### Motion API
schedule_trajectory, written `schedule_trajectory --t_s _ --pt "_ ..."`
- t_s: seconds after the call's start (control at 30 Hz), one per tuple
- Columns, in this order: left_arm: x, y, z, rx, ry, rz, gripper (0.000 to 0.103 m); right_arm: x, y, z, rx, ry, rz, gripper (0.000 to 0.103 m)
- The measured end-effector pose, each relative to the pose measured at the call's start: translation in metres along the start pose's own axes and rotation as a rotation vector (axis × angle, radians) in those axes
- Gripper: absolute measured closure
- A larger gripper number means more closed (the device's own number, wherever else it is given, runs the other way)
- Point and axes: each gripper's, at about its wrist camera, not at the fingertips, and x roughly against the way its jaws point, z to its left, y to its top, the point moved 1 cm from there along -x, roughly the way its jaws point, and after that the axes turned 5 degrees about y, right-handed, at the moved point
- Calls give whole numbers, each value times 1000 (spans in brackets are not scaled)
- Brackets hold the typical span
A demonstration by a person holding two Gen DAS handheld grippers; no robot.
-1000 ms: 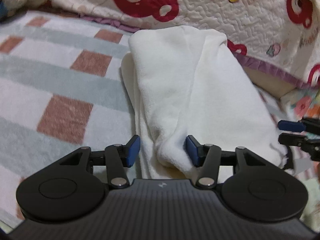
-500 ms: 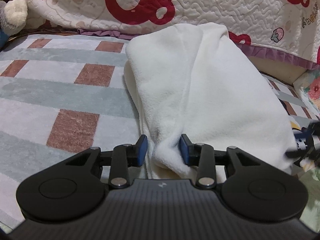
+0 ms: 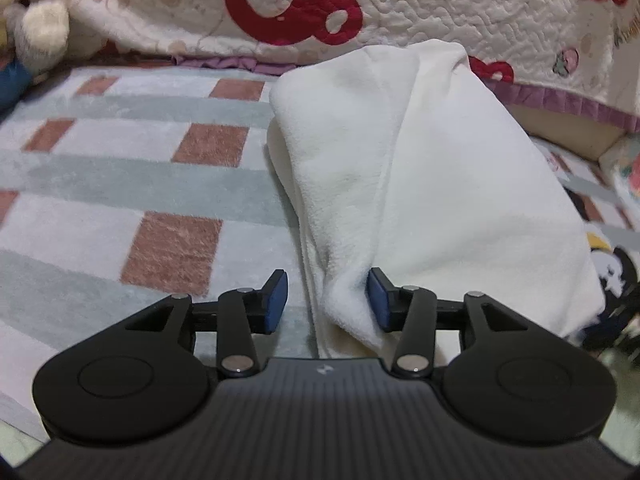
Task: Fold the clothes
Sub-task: 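Open the right tool and smooth the folded jacket bundle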
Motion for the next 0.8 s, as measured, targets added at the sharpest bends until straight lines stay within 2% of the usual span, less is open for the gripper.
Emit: schedule_trajectory --t_s 0.07,0.17,0.3,0.37,0.43,0.47,0.57,0.7,0.77,0.8 --pt "2 1 -3 -30 27 -5 53 23 -1 -15 -36 -13 -57 84" --pt "7 5 4 -3 50 -17 52 48 15 -47 -119 -6 -163 80" --pt "14 9 19 44 109 -46 55 53 51 -69 -139 -8 -260 73" --pt "17 10 29 73 161 -64 56 48 68 -72 -126 0 -297 62" --pt "21 19 37 141 108 -77 56 39 84 -78 -115 16 -331 54" --pt "22 28 37 172 52 -103 52 33 93 -82 -108 27 -345 54" --pt "10 61 18 166 -86 -143 40 18 111 -95 -111 47 -371 54" --pt "-28 105 -14 93 -162 -122 39 2 133 -115 -138 72 -407 49" --pt "-42 120 -29 68 -194 -129 35 -4 140 -119 -142 67 -421 45" --pt "-49 126 -37 45 -187 -129 35 -6 144 -122 -143 65 -427 45"
